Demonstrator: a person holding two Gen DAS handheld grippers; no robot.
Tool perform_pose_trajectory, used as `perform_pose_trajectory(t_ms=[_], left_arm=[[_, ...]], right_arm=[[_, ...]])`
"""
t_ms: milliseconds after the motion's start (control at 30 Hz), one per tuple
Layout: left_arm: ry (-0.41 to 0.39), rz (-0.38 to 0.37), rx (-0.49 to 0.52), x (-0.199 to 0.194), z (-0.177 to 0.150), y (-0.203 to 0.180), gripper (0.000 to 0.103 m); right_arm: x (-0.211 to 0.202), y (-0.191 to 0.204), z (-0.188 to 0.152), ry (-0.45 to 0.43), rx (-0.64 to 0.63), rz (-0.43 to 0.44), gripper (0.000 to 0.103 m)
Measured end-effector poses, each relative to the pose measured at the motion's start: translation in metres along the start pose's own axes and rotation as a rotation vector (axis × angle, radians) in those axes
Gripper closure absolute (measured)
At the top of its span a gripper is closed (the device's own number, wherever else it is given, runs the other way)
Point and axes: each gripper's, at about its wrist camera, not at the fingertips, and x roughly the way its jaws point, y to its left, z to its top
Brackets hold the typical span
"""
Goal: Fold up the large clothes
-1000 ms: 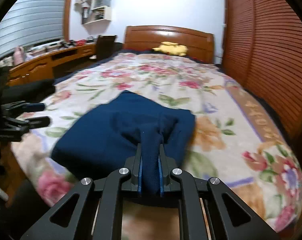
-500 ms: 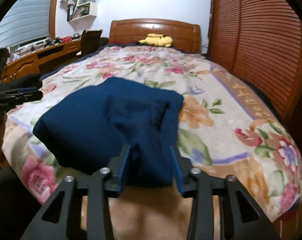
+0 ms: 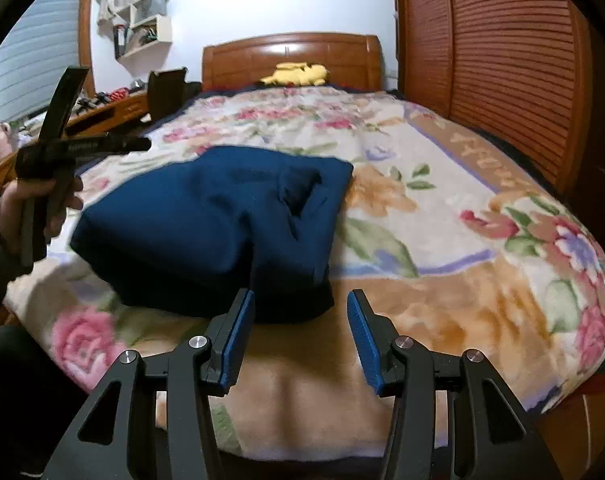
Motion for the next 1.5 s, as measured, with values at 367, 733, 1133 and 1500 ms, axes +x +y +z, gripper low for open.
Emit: perform_pose_trajectory(t_ms=[367,733,1133,1500], left_arm=[[0.16,0.051,-0.051,0.094,0.019,0.033,0.019],[0.233,-0.06,-0.158,0.134,0.016,0.049,0.039],[0.149,-0.01,-0.048,0.084,0.037,0.022,0.094],[0.002,-0.051,0.076,0.052,0.088,-0.078,0.096]], right_arm=[[0.037,-0.01,0.006,-0.004,0.091,0.02,0.046],[0.045,-0.006,-0.008,-0.032,0.189,0.07,0.042],[0.02,-0.011,-0.007,-0.156,0.172,0.166,0.086],[-0.026,-0.082,0.025,-0.241,0.116,0.029,0.089]])
